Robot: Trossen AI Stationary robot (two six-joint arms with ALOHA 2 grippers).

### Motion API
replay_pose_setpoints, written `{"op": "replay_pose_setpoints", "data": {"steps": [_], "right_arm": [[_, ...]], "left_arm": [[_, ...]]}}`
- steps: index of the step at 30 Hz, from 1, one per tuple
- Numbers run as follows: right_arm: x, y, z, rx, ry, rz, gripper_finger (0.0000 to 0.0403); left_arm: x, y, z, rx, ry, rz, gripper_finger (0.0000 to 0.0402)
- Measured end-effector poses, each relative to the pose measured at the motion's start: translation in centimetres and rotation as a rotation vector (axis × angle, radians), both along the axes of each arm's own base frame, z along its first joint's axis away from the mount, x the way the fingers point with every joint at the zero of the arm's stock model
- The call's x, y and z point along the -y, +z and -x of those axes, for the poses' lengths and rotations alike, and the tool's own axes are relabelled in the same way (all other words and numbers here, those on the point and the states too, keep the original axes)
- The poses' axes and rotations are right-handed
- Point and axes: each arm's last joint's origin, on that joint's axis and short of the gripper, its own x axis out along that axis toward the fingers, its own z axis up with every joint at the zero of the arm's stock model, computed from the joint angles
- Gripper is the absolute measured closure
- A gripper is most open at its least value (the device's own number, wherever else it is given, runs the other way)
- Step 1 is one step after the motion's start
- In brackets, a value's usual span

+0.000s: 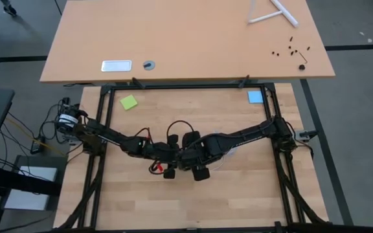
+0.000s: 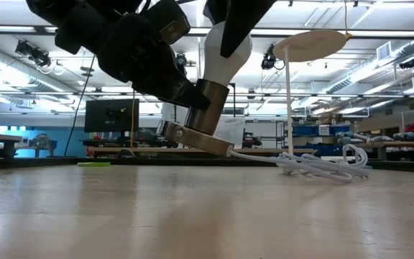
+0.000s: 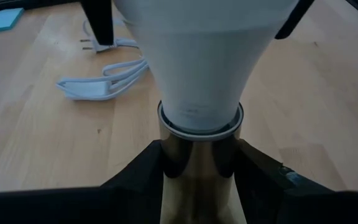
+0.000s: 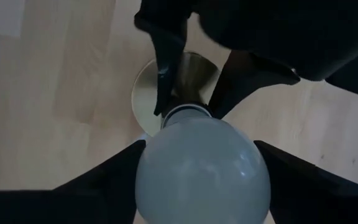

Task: Screw lightbulb
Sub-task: Remove the lightbulb from the lamp

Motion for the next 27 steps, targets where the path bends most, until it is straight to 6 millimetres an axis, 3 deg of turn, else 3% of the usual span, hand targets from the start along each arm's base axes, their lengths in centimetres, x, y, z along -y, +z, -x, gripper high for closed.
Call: {"op": "replay_pose_setpoints", "data": {"steps": [4,14,27], "right_arm": [[0.1,0.0,0.2,-0.034,0.090,0.039,0.0119],[-0.7,0.0,0.5,-0.132,0.531,0.289,0.0118],[-2.6,0.1,1.2,-0.139,0.574,0.456,0.0073]], "left_arm": [[0.0,0.0,0.0,0.002,0.001,0.001,0.0251],[-0.1,0.1,-0.1,0.007,0.006,-0.002,0.0251],[0.1,-0.1,0.1,-0.017,-0.023,-0.004,0.0251]]}}
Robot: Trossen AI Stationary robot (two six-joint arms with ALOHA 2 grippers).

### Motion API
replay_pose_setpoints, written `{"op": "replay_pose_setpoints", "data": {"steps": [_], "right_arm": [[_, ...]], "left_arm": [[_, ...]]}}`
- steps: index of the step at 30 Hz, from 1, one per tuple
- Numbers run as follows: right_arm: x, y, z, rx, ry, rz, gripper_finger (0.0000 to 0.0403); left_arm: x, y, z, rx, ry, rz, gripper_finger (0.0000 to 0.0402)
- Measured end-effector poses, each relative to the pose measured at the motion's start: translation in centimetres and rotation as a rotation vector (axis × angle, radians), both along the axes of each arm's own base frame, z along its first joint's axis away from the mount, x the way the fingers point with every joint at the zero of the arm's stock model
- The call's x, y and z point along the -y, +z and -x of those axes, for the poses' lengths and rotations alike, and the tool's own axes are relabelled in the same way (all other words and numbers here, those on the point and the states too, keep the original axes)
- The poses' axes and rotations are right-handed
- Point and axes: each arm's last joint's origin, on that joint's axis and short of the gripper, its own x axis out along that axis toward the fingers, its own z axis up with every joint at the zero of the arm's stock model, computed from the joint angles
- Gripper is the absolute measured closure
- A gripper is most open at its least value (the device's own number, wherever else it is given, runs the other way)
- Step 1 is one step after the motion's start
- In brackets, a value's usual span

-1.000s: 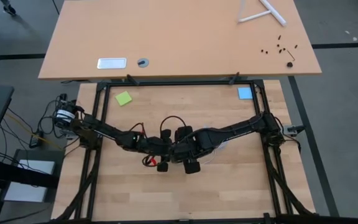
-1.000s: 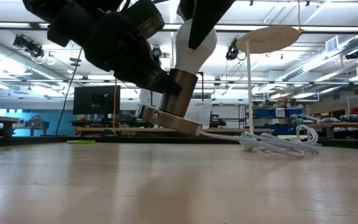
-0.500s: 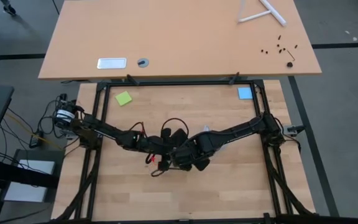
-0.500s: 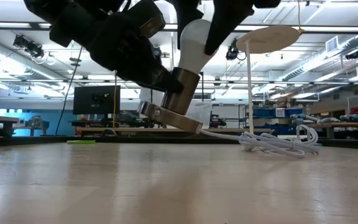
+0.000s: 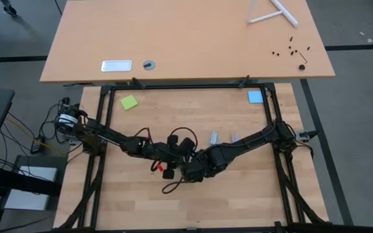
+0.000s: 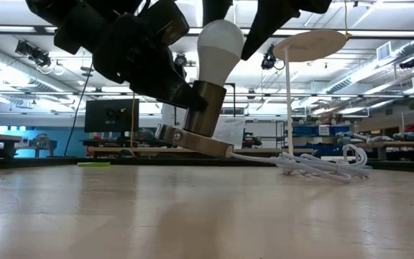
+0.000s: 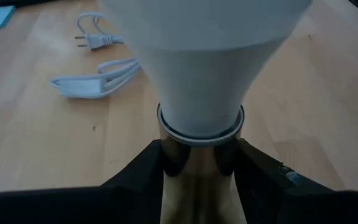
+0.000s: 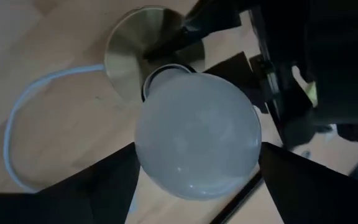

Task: Screw lightbulb
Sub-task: Remove the lightbulb from the lamp

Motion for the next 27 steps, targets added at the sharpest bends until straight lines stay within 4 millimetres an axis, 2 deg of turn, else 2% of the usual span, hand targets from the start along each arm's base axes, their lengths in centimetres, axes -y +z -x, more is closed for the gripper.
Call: {"op": "replay_pose_setpoints", "data": {"steps": [6,12,22,27], "right_arm": [[-0.7,0.0,0.4,0.063,-0.118,-0.013,0.0063],[-0.9,0.2,1.3,0.096,-0.367,-0.169,0.0070],[0.1,3.5,2.9,0.255,-0.774,-0.464,0.0084],[0.2,3.8,3.2,0.271,-0.822,-0.483,0.0083]], "left_arm": [[0.0,0.1,0.0,0.008,-0.004,-0.004,0.0251],[0.0,0.0,0.0,0.008,0.000,-0.005,0.0251],[0.0,0.1,-0.1,0.013,0.007,-0.007,0.0251],[0.0,-0.1,0.0,-0.002,0.008,-0.011,0.0251]]}}
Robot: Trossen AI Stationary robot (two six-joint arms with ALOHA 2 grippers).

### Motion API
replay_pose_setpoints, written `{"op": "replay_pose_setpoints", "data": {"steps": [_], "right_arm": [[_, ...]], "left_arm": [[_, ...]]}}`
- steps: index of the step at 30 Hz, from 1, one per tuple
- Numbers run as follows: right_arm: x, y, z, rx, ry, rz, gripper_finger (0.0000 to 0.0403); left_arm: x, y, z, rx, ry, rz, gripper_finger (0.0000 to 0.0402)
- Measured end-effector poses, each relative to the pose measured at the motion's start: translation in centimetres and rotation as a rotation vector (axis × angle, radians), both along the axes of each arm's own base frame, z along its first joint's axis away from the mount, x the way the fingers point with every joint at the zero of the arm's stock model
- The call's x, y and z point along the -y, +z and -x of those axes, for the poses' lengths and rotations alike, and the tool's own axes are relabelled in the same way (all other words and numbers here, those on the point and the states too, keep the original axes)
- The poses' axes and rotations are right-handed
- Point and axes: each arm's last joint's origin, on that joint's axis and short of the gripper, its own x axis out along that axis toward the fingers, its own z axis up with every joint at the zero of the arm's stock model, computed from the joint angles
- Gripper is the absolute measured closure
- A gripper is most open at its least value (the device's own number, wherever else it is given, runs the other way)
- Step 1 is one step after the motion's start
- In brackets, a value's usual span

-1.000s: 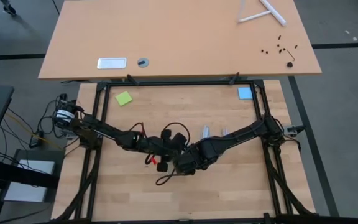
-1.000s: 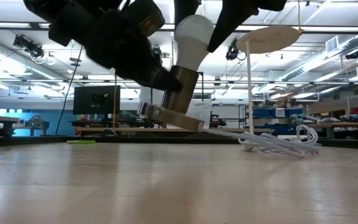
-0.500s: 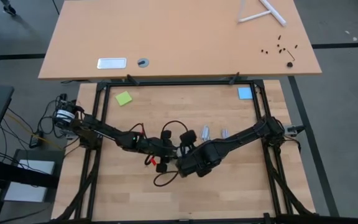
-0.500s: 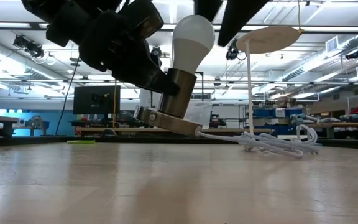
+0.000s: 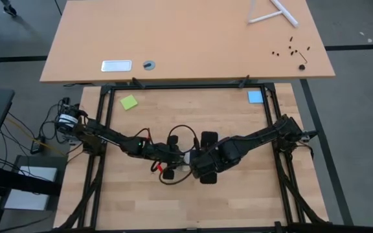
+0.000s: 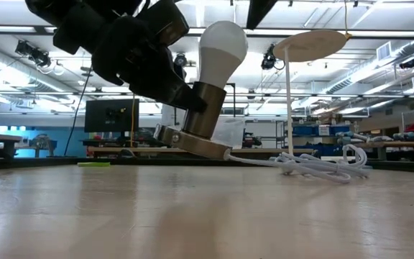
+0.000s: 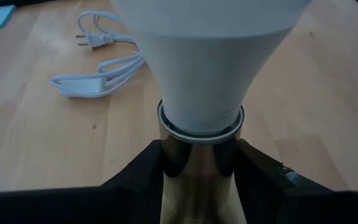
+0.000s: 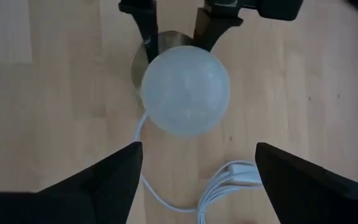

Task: Screw lightbulb
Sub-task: Remove the lightbulb from the lamp

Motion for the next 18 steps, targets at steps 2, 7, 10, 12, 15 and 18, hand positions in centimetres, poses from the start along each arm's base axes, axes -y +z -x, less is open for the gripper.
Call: {"op": "replay_pose_setpoints", "data": {"steps": [2,7,10,12,15,18], "right_arm": [[0.0,0.0,0.0,0.002,-0.001,0.005,0.0083],[0.3,-0.9,0.3,-0.023,-0.013,0.059,0.0091],[0.4,-2.5,0.8,-0.046,-0.021,0.066,0.0098],[0.6,-4.1,1.2,-0.057,-0.037,0.066,0.0104],[1.0,-5.9,2.0,-0.038,-0.067,0.021,0.0109],[1.3,-6.3,3.1,-0.005,-0.100,-0.056,0.0110]], "left_arm": [[0.0,0.0,0.0,0.001,0.002,-0.001,0.0251],[0.0,-0.1,0.0,-0.008,0.004,-0.004,0.0251],[0.0,-0.1,0.0,-0.007,0.004,-0.005,0.0251],[0.0,-0.1,0.0,-0.007,0.004,-0.005,0.0251],[0.0,0.0,0.0,-0.006,0.004,-0.005,0.0251],[0.0,0.0,0.0,-0.004,0.004,-0.005,0.0251]]}}
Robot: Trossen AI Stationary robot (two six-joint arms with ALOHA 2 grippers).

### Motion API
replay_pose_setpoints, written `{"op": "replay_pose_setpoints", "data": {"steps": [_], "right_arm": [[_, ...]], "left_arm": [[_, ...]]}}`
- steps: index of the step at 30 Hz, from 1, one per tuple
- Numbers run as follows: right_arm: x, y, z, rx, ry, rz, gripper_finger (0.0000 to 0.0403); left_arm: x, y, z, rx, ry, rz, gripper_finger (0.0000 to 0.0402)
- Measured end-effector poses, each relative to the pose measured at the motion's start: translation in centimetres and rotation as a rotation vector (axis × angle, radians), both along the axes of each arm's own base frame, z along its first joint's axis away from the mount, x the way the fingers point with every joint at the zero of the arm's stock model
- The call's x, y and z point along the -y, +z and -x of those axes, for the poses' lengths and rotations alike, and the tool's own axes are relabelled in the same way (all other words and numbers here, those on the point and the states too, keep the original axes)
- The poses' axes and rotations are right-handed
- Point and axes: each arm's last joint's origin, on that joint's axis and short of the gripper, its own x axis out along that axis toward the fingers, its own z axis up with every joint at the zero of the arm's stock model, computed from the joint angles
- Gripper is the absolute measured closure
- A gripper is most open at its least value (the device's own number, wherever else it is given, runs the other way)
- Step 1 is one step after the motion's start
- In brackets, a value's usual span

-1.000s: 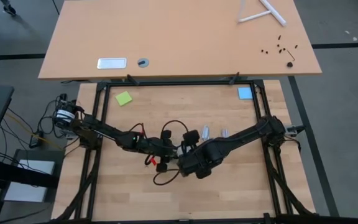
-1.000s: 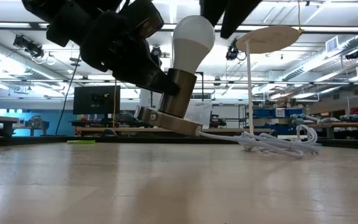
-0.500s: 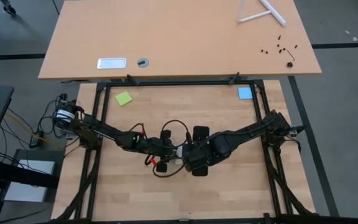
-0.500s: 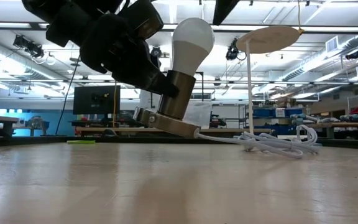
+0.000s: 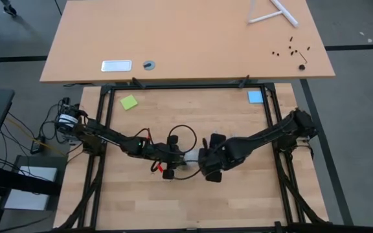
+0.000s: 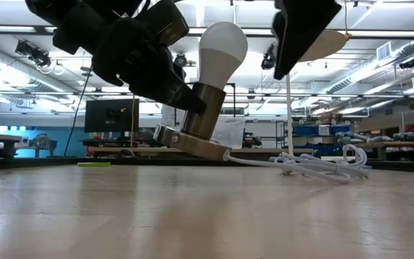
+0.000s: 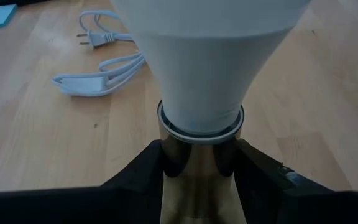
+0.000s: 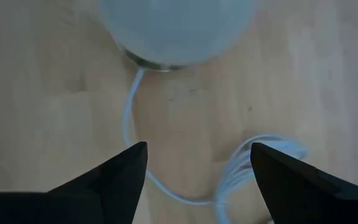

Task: Screw lightbulb
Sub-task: Remove the lightbulb from the lamp

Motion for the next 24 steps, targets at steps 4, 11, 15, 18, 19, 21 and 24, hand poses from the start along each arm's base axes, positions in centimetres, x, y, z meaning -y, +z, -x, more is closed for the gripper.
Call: {"op": "replay_pose_setpoints", "data": {"steps": [4,11,15,18,19,21,24], "right_arm": [[0.5,1.3,1.8,0.085,-0.065,-0.066,0.0110],[-0.5,3.5,1.8,0.345,-0.071,-0.285,0.0110],[-1.0,4.4,0.9,0.444,-0.040,-0.387,0.0106],[-1.3,4.8,0.7,0.480,-0.020,-0.422,0.0100],[-1.4,4.8,0.7,0.481,-0.008,-0.420,0.0098],[-1.5,4.8,0.7,0.481,0.018,-0.409,0.0095],[-1.3,4.6,0.8,0.461,0.011,-0.400,0.0094]], "left_arm": [[0.0,0.1,-0.1,0.009,-0.001,0.000,0.0251],[0.0,0.1,0.0,0.007,-0.002,-0.002,0.0251],[0.0,0.1,-0.1,0.016,0.011,-0.009,0.0249],[-0.1,0.1,-0.1,0.017,0.020,-0.017,0.0252],[-0.1,0.1,-0.1,0.017,0.021,-0.019,0.0252],[-0.1,0.1,-0.1,0.014,0.022,-0.021,0.0252],[-0.1,0.1,0.0,0.010,0.022,-0.023,0.0252]]}}
